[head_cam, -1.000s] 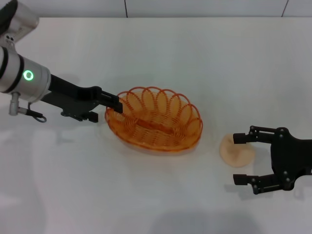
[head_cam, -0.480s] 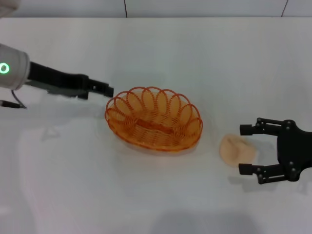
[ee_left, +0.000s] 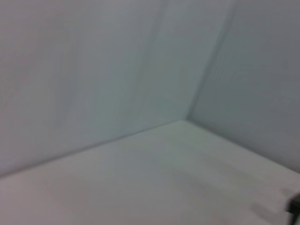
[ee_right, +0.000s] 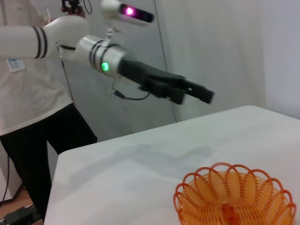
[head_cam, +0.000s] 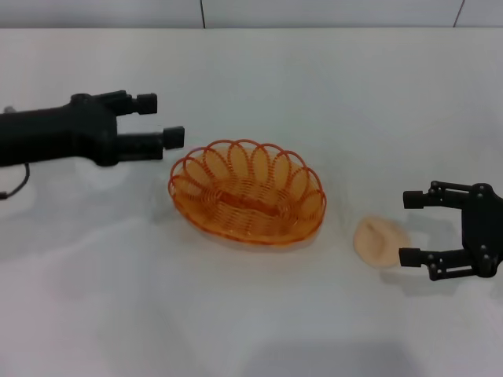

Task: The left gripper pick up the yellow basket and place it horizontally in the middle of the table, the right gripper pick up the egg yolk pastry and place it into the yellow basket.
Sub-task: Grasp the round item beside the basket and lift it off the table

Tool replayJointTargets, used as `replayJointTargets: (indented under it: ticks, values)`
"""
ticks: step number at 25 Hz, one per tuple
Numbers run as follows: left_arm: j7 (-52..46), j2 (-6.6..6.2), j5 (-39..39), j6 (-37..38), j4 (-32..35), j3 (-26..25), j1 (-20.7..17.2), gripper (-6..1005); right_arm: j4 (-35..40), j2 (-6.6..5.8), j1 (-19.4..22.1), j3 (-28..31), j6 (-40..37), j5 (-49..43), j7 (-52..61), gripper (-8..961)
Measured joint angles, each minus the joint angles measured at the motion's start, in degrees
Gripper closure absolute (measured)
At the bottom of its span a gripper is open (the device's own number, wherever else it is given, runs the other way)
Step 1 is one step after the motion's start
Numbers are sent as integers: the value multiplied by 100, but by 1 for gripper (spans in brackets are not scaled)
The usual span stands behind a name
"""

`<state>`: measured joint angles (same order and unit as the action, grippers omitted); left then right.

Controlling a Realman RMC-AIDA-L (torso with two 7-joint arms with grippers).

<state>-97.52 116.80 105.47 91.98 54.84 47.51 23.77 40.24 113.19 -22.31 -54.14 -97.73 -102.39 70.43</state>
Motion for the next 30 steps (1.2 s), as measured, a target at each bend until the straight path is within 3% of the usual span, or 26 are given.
replayJointTargets:
  ticks: [5, 11, 13, 19, 30]
  values:
    - [1280, -67, -145, 617, -384, -3, -203, 140, 55, 10, -17, -1, 123, -2, 83, 81]
    - [2177, -520, 147, 1190, -1133, -3, -230, 140, 74, 60, -21, -44, 280, -2, 94, 81]
    - [2233, -614, 230, 1197, -1206, -5, -258, 139, 109, 74, -30, -80, 311, -21, 144, 81]
    - [2382, -657, 463, 1162, -1135, -84, -363, 139, 524, 151, -80, -219, 543, -514, 788, 81]
    - [2309, -649, 847, 1111, -812, -103, -364, 139, 1204, 151, -253, -584, 807, -1397, 1821, 82]
